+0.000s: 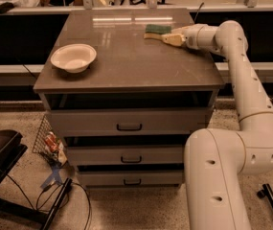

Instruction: Place sponge into paper bowl

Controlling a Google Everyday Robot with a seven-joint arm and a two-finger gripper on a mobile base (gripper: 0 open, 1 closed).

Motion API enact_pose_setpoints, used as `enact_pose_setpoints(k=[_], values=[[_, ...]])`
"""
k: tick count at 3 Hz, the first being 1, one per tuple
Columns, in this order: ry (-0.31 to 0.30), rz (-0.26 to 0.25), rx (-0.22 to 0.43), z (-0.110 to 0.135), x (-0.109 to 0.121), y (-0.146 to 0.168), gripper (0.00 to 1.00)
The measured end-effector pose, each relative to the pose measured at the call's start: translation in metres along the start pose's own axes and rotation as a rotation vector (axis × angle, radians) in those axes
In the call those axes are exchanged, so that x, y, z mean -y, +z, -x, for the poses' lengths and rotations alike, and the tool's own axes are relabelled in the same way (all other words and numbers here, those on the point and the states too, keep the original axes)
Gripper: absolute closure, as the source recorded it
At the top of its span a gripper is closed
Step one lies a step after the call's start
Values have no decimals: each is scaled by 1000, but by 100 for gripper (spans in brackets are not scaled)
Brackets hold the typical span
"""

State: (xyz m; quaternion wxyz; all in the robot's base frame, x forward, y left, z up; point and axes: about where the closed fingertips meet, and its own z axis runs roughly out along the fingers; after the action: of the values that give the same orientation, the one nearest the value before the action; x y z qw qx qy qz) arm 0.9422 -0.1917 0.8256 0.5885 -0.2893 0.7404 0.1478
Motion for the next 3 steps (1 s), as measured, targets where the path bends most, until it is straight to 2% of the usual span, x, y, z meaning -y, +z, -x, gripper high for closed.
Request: enact_pose_setpoints(k=[1, 2, 3], values=[[0, 0, 0, 0, 0, 0, 92], [0, 2, -1, 0, -1, 1, 77], [0, 2, -1, -1, -1, 1, 45]])
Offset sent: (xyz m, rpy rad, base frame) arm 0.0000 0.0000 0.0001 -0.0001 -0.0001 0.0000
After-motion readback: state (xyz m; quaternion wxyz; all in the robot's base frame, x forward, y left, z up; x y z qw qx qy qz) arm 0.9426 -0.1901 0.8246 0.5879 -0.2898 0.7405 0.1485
